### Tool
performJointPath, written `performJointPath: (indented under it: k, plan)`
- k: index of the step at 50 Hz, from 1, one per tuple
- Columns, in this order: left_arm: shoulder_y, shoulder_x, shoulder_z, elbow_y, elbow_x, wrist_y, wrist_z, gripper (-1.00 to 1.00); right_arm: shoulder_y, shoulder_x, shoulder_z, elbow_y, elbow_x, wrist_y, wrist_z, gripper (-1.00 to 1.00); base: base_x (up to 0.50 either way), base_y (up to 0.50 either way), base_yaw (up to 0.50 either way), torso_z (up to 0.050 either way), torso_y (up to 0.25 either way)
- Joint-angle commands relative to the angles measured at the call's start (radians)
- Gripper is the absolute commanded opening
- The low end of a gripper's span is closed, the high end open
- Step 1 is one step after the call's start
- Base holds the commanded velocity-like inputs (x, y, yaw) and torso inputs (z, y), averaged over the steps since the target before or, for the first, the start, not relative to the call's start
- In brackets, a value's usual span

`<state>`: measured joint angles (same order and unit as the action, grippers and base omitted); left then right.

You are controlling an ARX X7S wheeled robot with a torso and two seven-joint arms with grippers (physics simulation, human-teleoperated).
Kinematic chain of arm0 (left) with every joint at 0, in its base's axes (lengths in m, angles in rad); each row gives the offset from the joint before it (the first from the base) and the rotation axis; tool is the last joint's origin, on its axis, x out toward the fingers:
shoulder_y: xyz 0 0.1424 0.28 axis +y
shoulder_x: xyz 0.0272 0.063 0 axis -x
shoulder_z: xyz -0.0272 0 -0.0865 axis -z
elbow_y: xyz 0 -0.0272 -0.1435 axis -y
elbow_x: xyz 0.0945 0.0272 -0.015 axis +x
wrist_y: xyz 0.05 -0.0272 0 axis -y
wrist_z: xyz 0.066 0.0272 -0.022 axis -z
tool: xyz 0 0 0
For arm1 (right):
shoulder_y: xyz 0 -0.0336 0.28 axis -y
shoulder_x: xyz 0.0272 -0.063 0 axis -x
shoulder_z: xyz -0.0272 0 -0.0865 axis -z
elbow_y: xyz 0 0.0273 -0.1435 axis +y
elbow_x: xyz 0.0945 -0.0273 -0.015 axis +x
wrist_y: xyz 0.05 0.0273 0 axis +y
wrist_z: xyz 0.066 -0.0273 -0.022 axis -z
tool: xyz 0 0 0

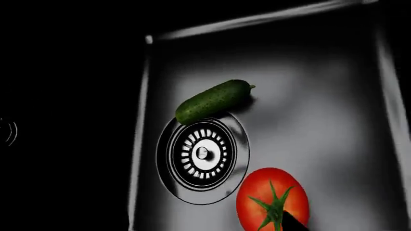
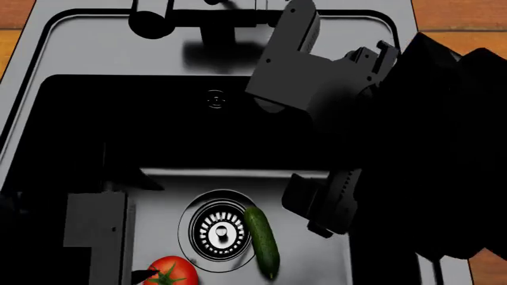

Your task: Pick the vegetables from the sink and place them on the cutting board.

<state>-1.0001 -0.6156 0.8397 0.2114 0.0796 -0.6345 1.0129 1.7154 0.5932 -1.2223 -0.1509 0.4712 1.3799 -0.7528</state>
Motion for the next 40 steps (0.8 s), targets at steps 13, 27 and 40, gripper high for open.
performJointPath:
  k: [13,27,40]
  plan:
    - [-0.042,0.061,0.128,-0.059,0.001,-0.020,0.182,1.00,-0.027,-0.050,-0.001,0.034,-0.029,-0.035,-0.022,1.00,0.00,0.00,0.00,0.000,0.000]
    - [-0.047,0.105,0.201,-0.168,0.026,0.038,0.190,1.00,-0.054,-0.044,0.004,0.038,-0.025,-0.047,-0.008,1.00,0.00,0.00,0.00,0.000,0.000]
    - [-0.059,0.122,0.232,-0.242,0.051,0.063,0.175,1.00,-0.071,-0.036,0.011,0.029,-0.016,-0.046,0.003,1.00,0.00,0.00,0.00,0.000,0.000]
